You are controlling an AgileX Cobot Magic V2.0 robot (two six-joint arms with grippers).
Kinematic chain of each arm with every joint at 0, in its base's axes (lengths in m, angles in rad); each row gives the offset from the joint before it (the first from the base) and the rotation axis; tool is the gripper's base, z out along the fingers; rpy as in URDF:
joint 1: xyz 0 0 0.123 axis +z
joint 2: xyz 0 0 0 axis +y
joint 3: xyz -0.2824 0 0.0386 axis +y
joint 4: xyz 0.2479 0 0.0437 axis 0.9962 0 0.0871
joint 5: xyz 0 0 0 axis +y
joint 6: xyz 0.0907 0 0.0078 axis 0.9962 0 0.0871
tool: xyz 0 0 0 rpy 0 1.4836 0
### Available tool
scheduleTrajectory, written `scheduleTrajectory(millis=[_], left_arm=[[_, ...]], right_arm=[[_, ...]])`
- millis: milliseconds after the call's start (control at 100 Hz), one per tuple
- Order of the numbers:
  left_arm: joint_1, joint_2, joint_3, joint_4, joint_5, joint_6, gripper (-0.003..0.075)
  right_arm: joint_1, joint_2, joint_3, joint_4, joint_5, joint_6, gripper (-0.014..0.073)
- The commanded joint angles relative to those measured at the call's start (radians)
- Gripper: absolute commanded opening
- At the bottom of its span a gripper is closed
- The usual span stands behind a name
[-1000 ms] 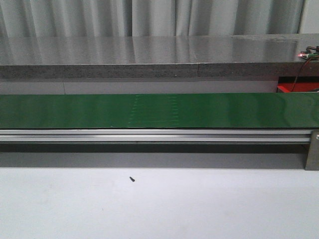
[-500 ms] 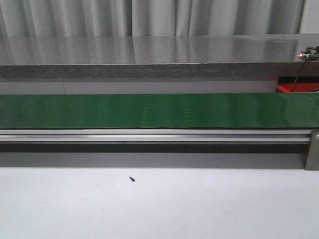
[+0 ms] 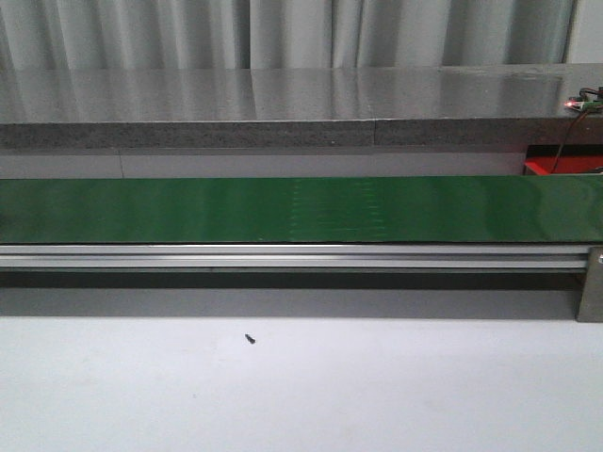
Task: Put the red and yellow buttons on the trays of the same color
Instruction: 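Move the left gripper back over a yellow-capped button, then close the left gripper on the yellow button and lift it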
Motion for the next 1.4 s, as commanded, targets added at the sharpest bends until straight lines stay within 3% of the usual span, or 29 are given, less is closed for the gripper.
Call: scheduleTrajectory(millis=[0,380,470,640,760,1110,1390], left_arm=[[-0.001,-0.029,-0.024,-0.004,-0.041,-0.006,0.0608],[-0.001,0.055,-0.023,-0.004,-0.057,-0.006,0.0582],[-0.001,0.055,-0.023,-0.002,-0.057,-0.006,0.0501],[-0.001,0.055,-0.023,0.000,-0.058,-0.006,0.0246],[-0.001,0.055,-0.023,0.000,-0.052,-0.006,0.0139],[-0.006,-0.129,-0.023,0.040,-0.051,0.003,0.0130],[-0.145,-0.237,-0.094,0.008,-0.004,0.023,0.0130]], right_arm=[[-0.003,-0.018,-0.019,-0.008,-0.081,-0.002,-0.0122],[-0.003,-0.018,-0.019,-0.008,-0.081,-0.002,-0.0122],[-0.003,-0.018,-0.019,-0.008,-0.081,-0.002,-0.0122],[-0.003,-0.018,-0.019,-0.008,-0.081,-0.002,-0.0122],[-0.003,-0.018,-0.019,-0.008,-0.081,-0.002,-0.0122],[-0.003,-0.018,-0.019,-0.008,-0.081,-0.002,-0.0122],[-0.003,-0.018,-0.019,-0.008,-0.081,-0.002,-0.0122]])
